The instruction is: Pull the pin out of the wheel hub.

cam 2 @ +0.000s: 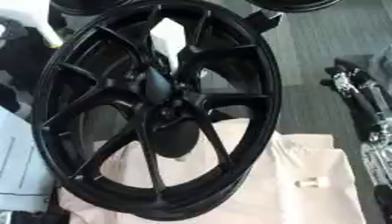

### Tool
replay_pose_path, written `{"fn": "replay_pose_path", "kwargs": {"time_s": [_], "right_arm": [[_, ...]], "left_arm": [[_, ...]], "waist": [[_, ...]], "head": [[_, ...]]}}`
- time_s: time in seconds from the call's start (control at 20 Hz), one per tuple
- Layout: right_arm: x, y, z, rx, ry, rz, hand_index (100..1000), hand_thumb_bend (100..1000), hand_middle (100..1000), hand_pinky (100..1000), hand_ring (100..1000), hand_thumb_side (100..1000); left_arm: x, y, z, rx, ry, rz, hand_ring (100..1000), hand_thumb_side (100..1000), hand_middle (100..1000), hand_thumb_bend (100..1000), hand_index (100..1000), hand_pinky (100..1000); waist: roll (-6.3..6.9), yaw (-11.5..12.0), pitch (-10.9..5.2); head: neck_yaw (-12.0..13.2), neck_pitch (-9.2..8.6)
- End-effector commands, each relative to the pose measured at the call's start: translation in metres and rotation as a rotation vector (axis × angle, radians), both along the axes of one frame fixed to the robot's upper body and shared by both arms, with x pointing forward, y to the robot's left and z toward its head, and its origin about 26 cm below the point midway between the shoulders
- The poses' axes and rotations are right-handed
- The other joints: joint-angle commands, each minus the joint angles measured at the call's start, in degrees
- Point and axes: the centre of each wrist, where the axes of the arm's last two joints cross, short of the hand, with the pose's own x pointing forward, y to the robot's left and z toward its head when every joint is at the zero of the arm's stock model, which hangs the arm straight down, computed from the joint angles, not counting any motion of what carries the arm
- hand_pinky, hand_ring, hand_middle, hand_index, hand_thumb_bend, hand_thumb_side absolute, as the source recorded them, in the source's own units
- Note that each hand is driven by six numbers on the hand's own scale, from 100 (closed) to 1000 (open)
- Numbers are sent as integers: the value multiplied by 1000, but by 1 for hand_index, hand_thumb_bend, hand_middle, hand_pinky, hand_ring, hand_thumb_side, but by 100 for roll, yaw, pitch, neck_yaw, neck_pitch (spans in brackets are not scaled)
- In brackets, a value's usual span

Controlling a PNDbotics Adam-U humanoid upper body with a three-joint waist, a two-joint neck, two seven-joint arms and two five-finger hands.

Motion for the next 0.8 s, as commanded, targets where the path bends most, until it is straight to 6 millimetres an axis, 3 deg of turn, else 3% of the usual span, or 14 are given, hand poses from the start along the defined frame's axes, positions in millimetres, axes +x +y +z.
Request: {"fn": "replay_pose_path", "kwargs": {"time_s": [0.05, 0.35, 0.5, 0.65, 0.7, 0.8], "right_arm": [[-1, -5, 14, -15, -46, -16, 887, 100, 778, 914, 754, 619], [1, -2, 18, -10, -60, -5, 887, 100, 778, 914, 754, 616], [1, -2, 19, -7, -63, -5, 887, 100, 778, 914, 754, 617], [2, -1, 19, -5, -63, -3, 888, 100, 778, 914, 754, 617], [2, -1, 19, -5, -63, -1, 888, 100, 778, 914, 754, 617], [2, 0, 19, -3, -63, 0, 888, 100, 778, 914, 754, 618]], "left_arm": [[2, 47, 14, -51, -63, 249, 671, 100, 586, 361, 470, 691], [12, 114, -15, -206, -47, 432, 686, 100, 604, 338, 522, 687], [7, 137, -28, -266, -66, 464, 738, 100, 671, 367, 670, 710], [2, 151, -48, -302, -70, 470, 807, 447, 765, 631, 801, 765], [1, 153, -53, -308, -73, 465, 812, 507, 772, 673, 823, 772], [0, 155, -63, -323, -79, 451, 813, 538, 774, 685, 829, 773]], "waist": [[-47, -48, -76], [-74, -136, -54], [-81, -150, -39], [-83, -182, -35], [-84, -195, -34], [-87, -211, -33]], "head": [[-31, -98], [78, -163], [115, -213], [167, -248], [178, -262], [193, -283]]}}
